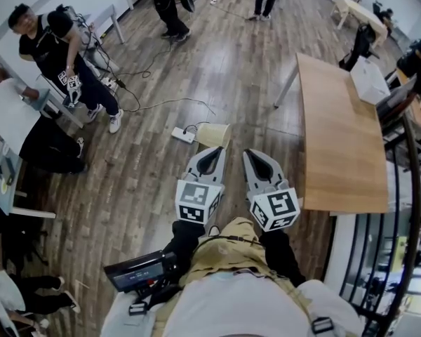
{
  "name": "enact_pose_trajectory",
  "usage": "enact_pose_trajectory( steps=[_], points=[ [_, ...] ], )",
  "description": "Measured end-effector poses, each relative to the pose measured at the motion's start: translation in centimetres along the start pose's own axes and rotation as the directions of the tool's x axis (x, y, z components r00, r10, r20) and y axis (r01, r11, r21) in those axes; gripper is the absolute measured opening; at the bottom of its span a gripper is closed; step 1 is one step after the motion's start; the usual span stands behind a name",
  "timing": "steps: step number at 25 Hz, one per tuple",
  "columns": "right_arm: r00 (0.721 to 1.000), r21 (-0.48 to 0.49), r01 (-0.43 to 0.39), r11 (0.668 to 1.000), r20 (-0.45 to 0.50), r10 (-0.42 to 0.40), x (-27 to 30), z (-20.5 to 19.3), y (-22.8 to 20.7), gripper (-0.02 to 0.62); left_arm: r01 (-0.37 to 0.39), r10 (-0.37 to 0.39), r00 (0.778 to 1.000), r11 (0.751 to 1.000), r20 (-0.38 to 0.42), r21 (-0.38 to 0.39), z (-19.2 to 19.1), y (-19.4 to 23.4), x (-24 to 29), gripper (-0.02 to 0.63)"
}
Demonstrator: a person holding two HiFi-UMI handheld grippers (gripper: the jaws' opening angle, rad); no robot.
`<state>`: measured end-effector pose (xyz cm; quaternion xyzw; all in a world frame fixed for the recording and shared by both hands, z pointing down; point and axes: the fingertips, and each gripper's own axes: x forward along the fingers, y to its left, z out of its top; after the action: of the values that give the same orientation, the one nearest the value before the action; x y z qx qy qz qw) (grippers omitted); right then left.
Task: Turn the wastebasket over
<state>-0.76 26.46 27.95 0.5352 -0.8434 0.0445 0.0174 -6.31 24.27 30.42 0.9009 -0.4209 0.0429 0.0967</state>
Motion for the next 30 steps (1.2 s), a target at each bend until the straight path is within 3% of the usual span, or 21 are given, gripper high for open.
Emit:
enact_pose_trajectory(
  steps=[7,16,23,30],
  points=[
    [0.999,0.037,-0.032,0.999,-0.033,0.033,2.4,-1.7,-1.7,0.02,-0.033,0.032,0.999,0.999,-0.04,-0.023,-1.5,1.3,2.0,0.002],
    [0.983,0.01,-0.177,0.984,0.054,0.176,11.8,0.1,-2.7,0.02,-0.141,0.141,0.99,0.99,0.008,-0.003,0.9,9.4,7.5,0.002],
    [0.988,0.042,-0.148,0.988,0.045,0.146,18.7,1.1,-11.8,0.02,-0.097,0.097,0.995,0.995,0.006,0.02,3.7,11.4,18.1,0.002],
    [0.99,0.085,-0.142,0.986,0.026,0.14,24.3,0.5,-18.8,0.02,-0.098,0.099,0.994,0.995,-0.047,0.029,4.2,13.7,26.8,0.002]
  ],
)
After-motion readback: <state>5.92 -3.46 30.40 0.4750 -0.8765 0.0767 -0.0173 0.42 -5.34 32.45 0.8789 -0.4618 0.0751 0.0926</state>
